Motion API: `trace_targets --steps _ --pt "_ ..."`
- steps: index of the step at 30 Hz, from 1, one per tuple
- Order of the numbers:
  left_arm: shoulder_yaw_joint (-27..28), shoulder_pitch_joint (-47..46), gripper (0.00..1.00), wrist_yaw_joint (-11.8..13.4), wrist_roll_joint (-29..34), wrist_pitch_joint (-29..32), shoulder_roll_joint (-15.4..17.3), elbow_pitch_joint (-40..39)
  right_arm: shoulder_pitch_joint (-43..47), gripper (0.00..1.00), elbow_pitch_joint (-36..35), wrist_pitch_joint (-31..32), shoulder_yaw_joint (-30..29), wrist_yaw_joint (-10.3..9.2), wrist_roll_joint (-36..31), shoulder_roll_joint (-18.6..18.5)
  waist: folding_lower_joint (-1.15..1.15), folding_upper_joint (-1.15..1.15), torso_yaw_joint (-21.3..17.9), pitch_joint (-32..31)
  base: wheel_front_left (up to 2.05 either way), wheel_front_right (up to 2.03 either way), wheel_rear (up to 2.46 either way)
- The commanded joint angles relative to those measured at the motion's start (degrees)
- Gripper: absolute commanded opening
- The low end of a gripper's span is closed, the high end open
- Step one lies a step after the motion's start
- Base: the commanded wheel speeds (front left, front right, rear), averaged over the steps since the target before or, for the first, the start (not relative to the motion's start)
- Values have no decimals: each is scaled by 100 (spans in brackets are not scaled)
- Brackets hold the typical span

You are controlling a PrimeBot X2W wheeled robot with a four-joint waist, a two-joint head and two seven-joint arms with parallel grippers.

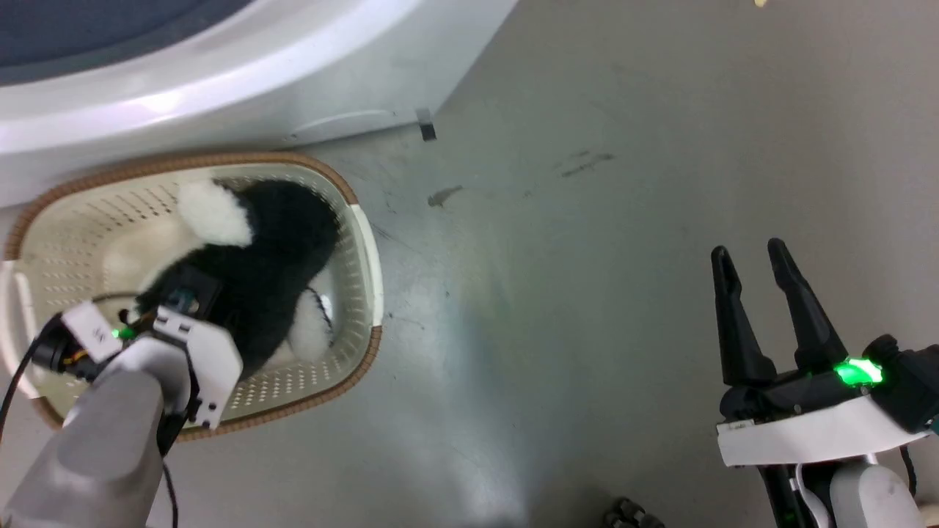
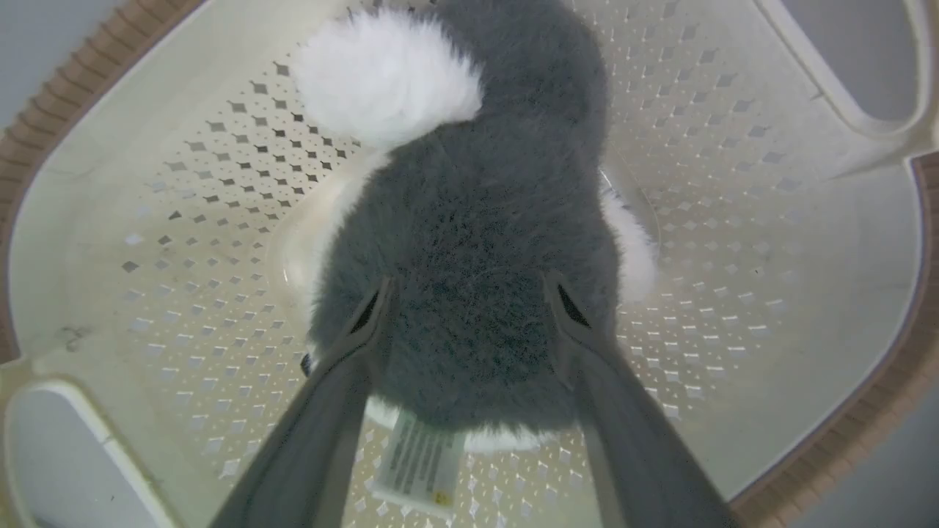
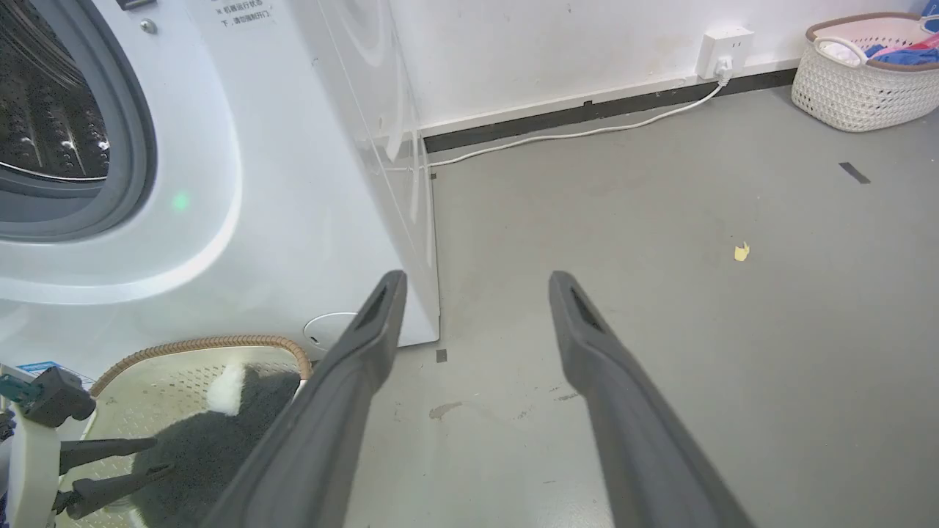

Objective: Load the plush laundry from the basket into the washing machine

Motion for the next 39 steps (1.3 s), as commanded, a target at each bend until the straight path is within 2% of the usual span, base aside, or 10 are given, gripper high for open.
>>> trace_targets --steps 1,7,11,19,24,25,26,27,33,39 --pt "-218 -304 100 -36 -163 200 56 154 -164 100 -52 -86 32 -4 108 -1 0 0 -109 186 0 0 0" --pt "-795 -655 100 -66 -467 905 209 270 -222 100 -90 -146 89 -5 219 -1 0 0 -246 459 0 0 0" --pt "-1354 -967 100 -96 -837 1330 498 232 -242 100 -172 -206 -20 -5 479 -1 0 0 -348 720 0 0 0" --pt "-1990 -1374 100 -143 -1263 1602 952 442 -236 100 -258 -301 -20 -5 709 -1 0 0 -513 1132 0 0 0" --pt "-2305 -1526 100 -166 -1438 1549 1127 527 -264 100 -276 -349 2 -5 813 -1 0 0 -596 1311 0 0 0" --pt "-2373 -1551 69 -172 -1498 1550 1162 568 -273 100 -278 -361 10 -5 836 -1 0 0 -619 1346 0 0 0" --pt "-2430 -1558 22 -176 -1567 1550 1178 591 -285 100 -275 -370 14 -5 848 -1 0 0 -635 1368 0 0 0" --pt "-2458 -1533 0 -176 -1633 1542 1167 568 -297 100 -267 -370 10 -5 834 -1 0 0 -634 1359 0 0 0" --pt "-2531 -1482 0 -177 -1863 1252 1190 538 -381 100 -238 -370 12 -5 744 -1 0 0 -654 1225 0 0 0" --pt "-2493 -1371 0 -167 -1984 608 851 668 -364 100 -141 -370 -194 -5 426 -1 0 0 -386 702 0 0 0"
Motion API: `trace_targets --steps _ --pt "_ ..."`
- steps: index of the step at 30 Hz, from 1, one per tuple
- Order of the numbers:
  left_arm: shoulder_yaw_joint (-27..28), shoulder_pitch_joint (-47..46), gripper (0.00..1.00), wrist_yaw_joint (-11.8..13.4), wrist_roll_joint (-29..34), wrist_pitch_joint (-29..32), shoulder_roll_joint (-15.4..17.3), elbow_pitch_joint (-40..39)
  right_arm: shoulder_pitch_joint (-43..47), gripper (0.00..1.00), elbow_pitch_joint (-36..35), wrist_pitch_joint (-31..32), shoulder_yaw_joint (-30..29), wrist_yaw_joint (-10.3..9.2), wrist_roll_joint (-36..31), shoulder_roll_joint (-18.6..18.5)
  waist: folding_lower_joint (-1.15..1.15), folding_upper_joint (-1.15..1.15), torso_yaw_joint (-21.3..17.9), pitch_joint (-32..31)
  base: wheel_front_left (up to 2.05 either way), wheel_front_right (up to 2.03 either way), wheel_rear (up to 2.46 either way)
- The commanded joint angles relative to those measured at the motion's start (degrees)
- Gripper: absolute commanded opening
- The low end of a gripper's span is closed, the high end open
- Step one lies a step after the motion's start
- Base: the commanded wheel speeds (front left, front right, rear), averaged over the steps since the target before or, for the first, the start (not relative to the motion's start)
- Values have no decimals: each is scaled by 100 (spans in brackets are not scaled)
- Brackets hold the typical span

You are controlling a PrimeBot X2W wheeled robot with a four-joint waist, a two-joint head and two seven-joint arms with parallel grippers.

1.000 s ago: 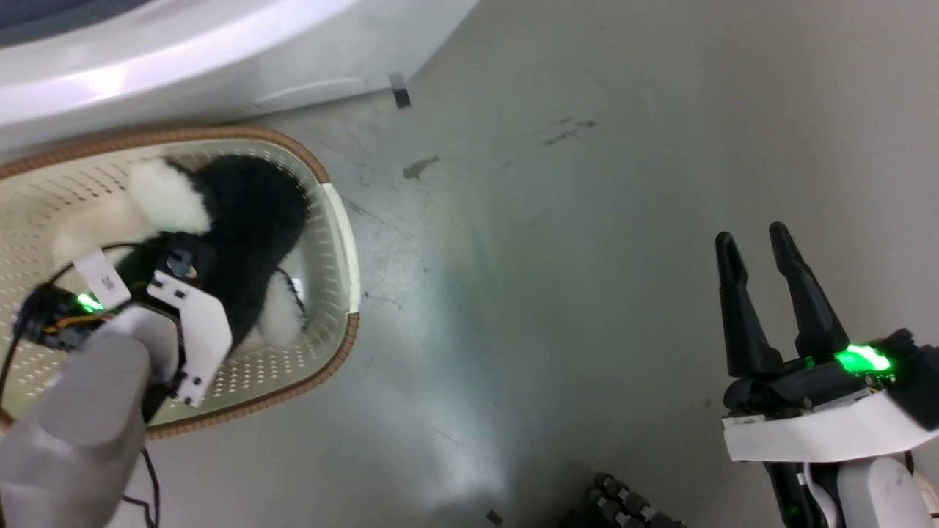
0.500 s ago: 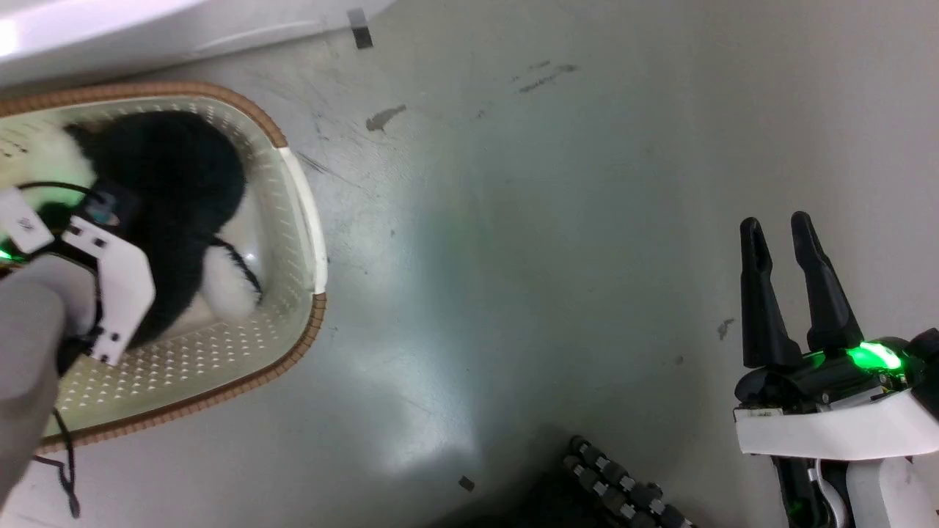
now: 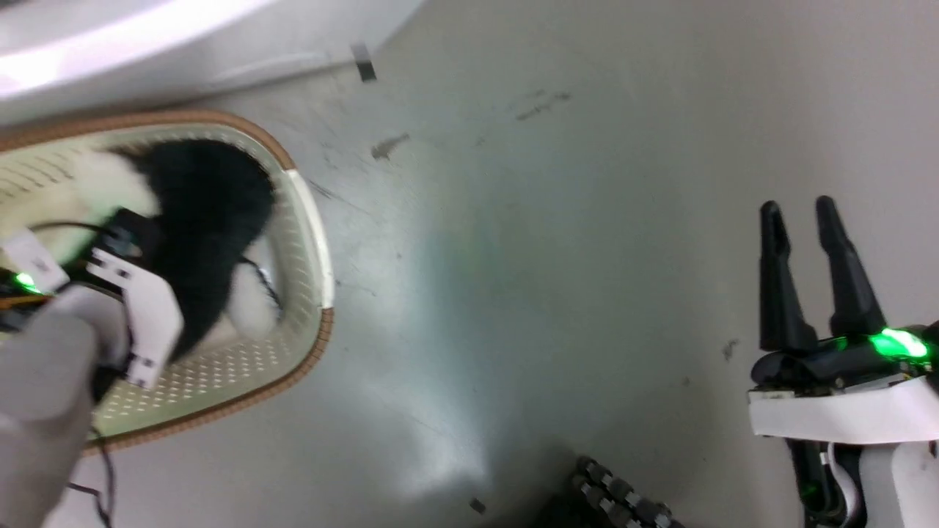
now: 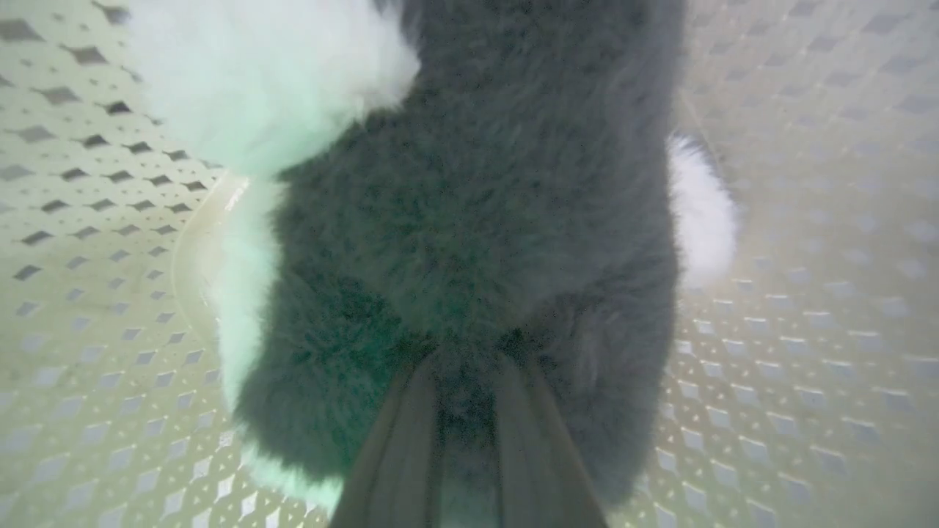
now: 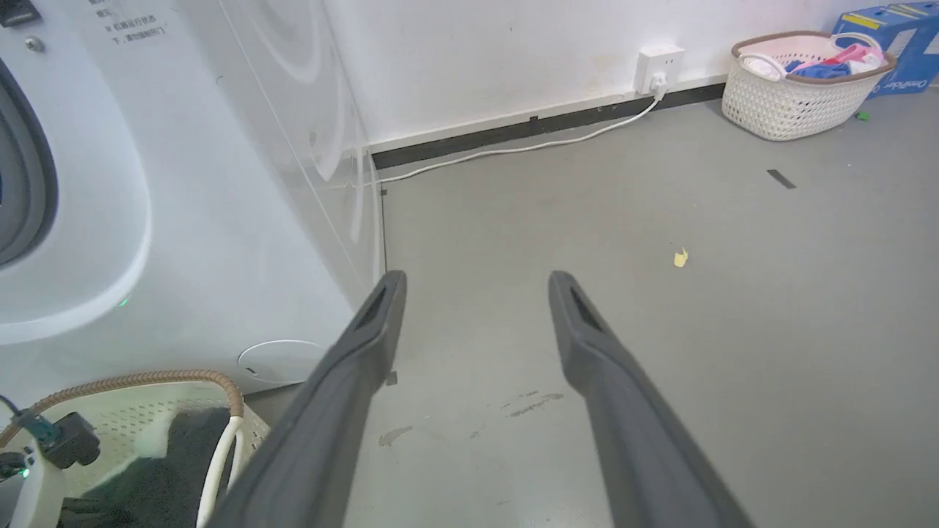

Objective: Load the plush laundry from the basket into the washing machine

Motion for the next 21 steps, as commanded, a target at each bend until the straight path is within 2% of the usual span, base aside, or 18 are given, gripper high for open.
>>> trace_targets --steps 1,7,12,21 --pt "-10 100 0 -12 -23 -94 -114 16 -34 100 13 -25 -41 -5 -53 0 0 0 194 -275 0 0 0" --pt "-4 258 0 57 -41 -1061 -599 207 127 100 119 -25 -327 -5 -430 0 0 0 634 -983 0 0 0" --pt "11 342 0 68 -108 -1629 -1028 456 174 100 267 -25 -586 -5 -692 0 0 0 1018 -1490 0 0 0" --pt "279 859 0 138 -392 -2207 -1578 609 397 100 459 -25 -745 -5 -1032 0 0 0 1508 -2453 0 0 0"
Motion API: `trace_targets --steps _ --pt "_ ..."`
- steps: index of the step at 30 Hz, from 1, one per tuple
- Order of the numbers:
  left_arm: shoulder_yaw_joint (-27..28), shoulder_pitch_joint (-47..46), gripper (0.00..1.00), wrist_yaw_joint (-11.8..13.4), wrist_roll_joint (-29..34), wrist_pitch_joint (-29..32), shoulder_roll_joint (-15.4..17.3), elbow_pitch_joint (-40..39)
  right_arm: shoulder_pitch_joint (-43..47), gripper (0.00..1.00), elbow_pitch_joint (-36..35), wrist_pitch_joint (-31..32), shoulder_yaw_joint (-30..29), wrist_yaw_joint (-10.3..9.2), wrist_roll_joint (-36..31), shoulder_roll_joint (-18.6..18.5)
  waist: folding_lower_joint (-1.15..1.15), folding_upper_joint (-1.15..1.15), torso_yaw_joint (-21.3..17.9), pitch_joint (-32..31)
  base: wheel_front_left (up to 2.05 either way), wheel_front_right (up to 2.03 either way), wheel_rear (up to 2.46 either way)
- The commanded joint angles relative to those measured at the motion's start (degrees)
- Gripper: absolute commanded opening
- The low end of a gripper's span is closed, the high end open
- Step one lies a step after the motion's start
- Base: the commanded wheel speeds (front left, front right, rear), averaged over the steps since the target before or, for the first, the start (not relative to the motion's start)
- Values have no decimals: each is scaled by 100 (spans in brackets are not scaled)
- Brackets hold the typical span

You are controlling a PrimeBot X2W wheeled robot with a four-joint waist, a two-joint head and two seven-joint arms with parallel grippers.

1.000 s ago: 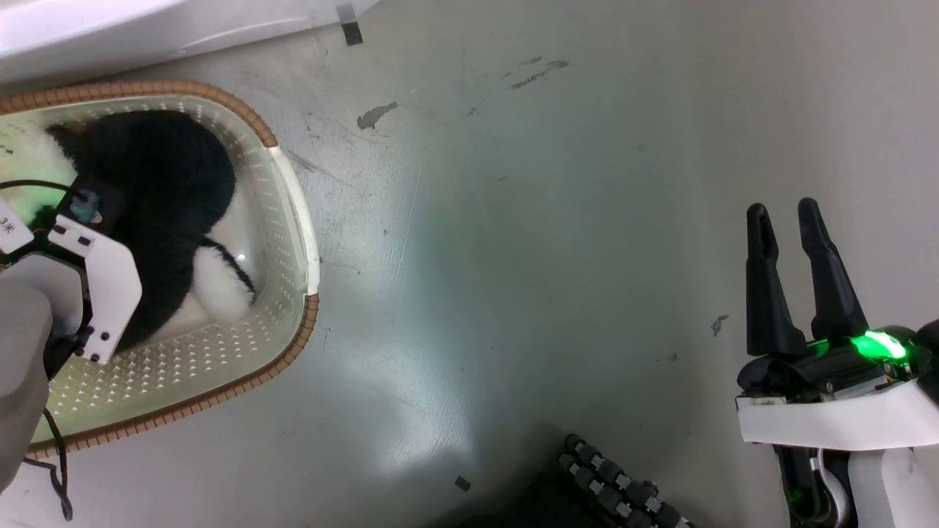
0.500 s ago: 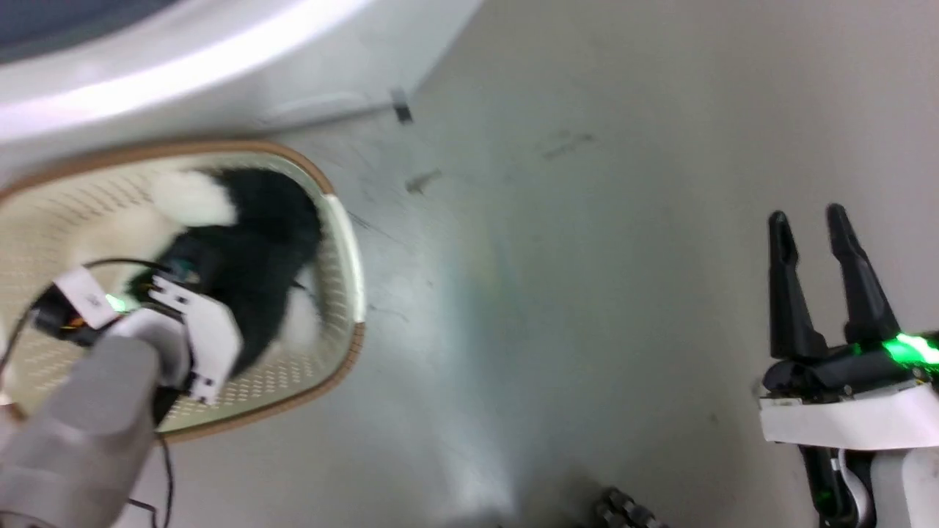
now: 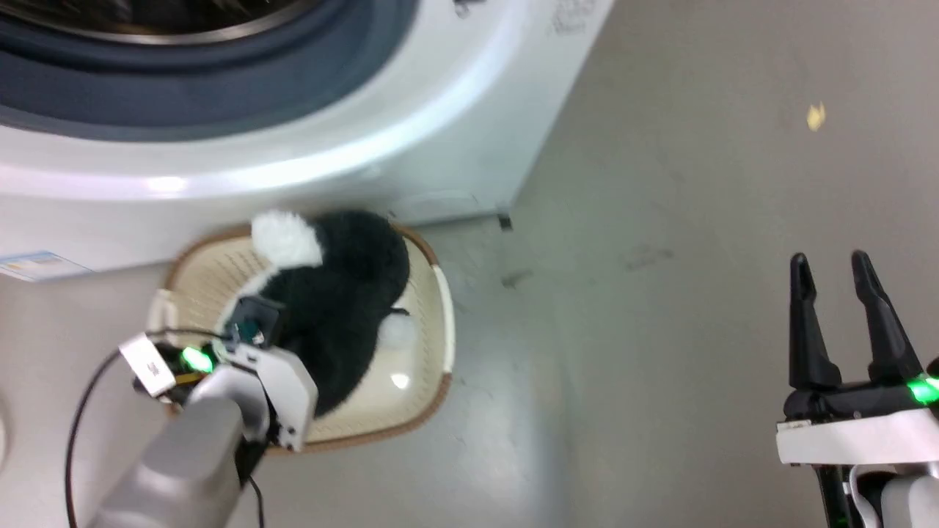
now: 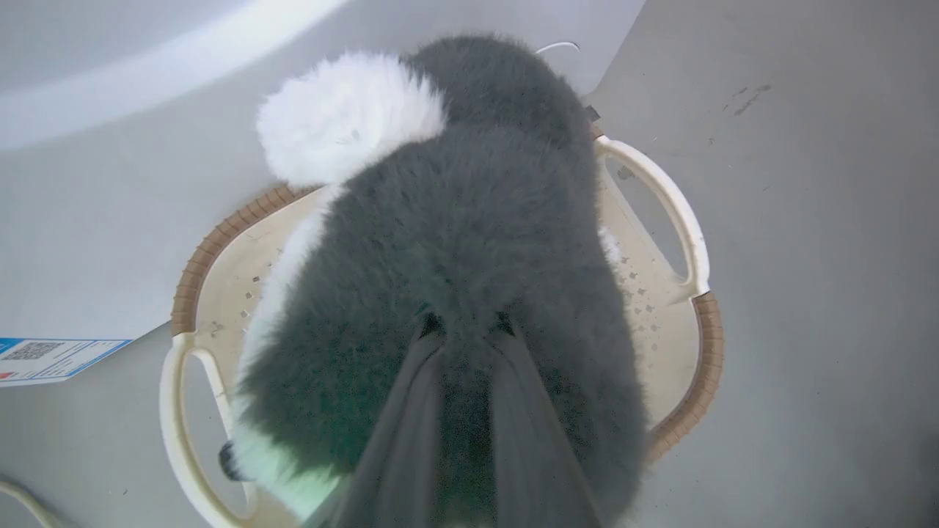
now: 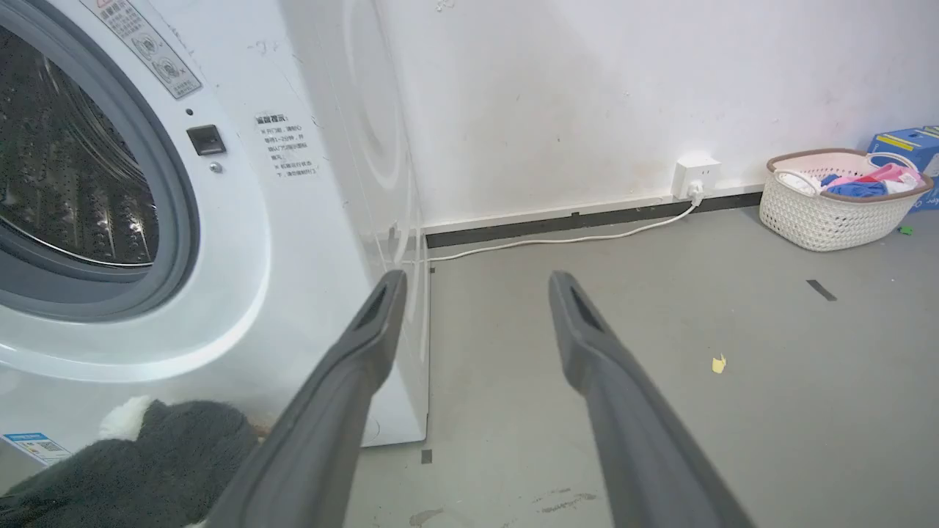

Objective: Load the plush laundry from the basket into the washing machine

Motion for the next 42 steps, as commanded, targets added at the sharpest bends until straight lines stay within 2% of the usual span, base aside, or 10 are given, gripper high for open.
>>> trace_targets --steps 1,4,5,11,17,23,27,30,34,42 --pt "65 125 0 50 -37 -61 -30 -69 61 100 17 -25 -35 -5 -44 -3 1 0 325 -447 0 0 0" --pt "361 408 0 214 -4 -70 -29 -619 137 100 47 -25 -89 -5 -102 -3 1 0 453 -683 0 0 0" --pt "740 835 0 376 98 -72 18 -1287 214 100 72 -25 -95 -5 -150 -3 1 0 551 -875 0 0 0" --pt "1752 1676 0 663 356 -73 14 -2730 348 100 147 -25 -100 -5 -206 -3 1 0 690 -1133 0 0 0" --pt "2559 2406 0 755 864 -74 -113 -4032 431 100 187 -25 -76 -5 -202 -3 1 0 762 -1312 0 0 0" --pt "3292 2711 0 669 1210 -74 -267 -5013 423 100 134 -25 -46 -5 -166 -3 1 0 736 -1240 0 0 0" --pt "3717 2573 0 526 1295 -74 -267 -5462 324 100 74 -25 23 -5 -126 -3 1 0 623 -952 0 0 0" --pt "3913 2319 0 414 1340 -74 -138 -5597 232 100 18 -25 28 -5 -63 -3 1 0 486 -660 0 0 0" --pt "4040 1736 0 314 1370 91 173 -5615 105 100 -56 -25 47 -5 26 -3 1 0 284 -206 0 0 0" --pt "4093 97 0 69 1383 1035 960 -5369 -290 100 -229 -25 235 -5 374 -3 1 0 -230 771 0 0 0"
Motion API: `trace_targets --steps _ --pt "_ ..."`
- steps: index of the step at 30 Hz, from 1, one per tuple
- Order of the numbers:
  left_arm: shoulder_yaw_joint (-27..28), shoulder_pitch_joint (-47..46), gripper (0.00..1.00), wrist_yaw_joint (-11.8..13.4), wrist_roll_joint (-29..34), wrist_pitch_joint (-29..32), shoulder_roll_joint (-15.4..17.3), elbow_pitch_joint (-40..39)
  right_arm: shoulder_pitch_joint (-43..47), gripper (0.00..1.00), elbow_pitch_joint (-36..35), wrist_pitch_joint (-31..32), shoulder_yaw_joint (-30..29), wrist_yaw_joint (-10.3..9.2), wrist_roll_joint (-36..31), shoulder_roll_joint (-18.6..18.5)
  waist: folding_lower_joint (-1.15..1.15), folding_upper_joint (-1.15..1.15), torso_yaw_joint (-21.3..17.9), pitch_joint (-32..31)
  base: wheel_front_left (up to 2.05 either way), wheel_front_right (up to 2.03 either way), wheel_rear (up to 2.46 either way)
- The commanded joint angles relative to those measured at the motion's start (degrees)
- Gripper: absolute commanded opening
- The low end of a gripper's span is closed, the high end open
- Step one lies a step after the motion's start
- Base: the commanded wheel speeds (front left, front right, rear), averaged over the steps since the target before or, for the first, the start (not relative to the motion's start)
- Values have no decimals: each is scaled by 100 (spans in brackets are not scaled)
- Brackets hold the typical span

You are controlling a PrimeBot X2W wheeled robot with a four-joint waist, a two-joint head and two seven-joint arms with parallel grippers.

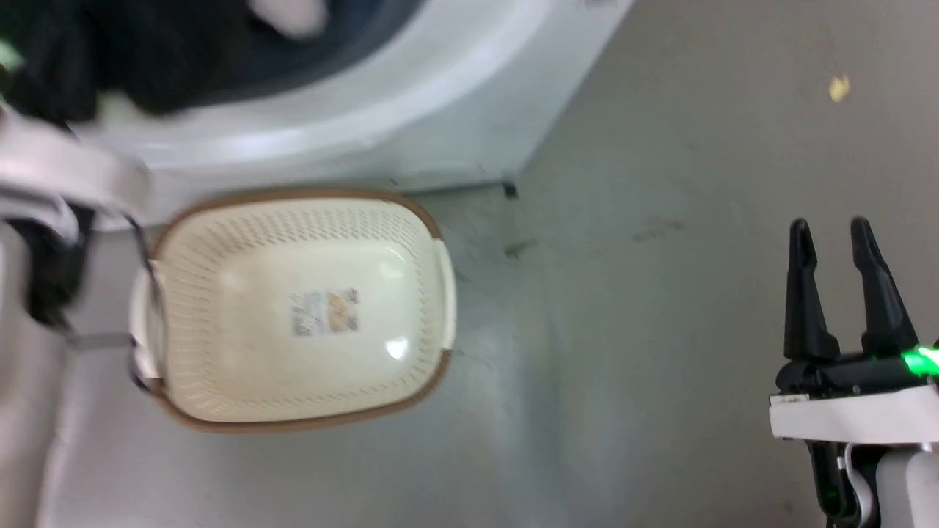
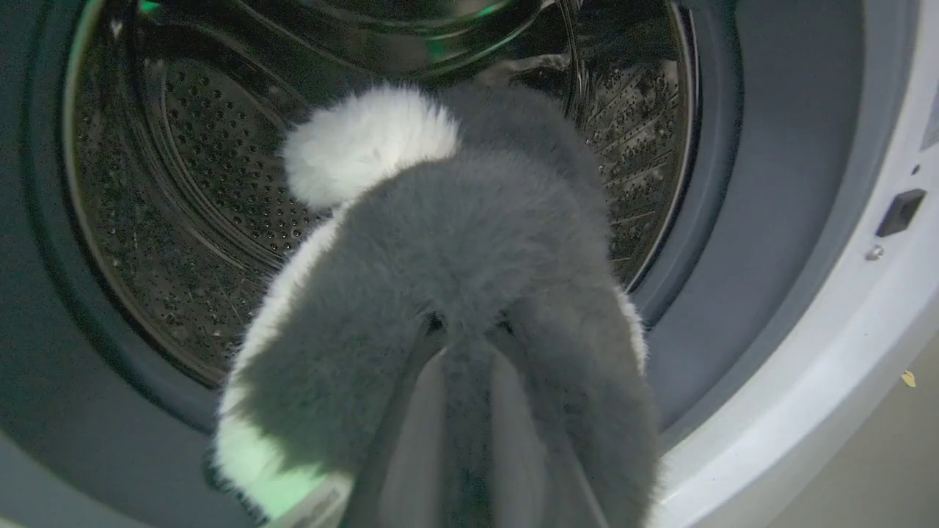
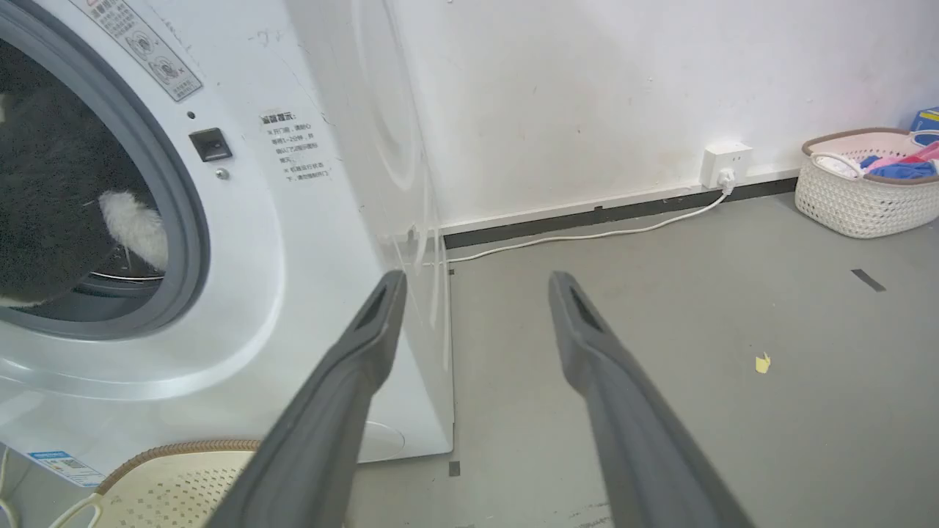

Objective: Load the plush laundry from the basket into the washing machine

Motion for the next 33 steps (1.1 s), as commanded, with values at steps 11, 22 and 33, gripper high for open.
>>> trace_targets --steps 11,22,33 --pt "-490 -2607 0 -196 215 811 718 1404 -294 100 -93 -24 301 -4 448 -3 -1 0 -902 1260 0 0 0" --pt "-1222 -4146 0 -226 371 959 933 3159 -354 100 -114 -24 311 -4 547 -3 -1 0 -1087 1504 0 0 0" --pt "-1886 -4355 100 -228 160 317 707 4134 -365 100 -124 -24 279 -4 374 -3 -1 0 -835 1266 0 0 0"
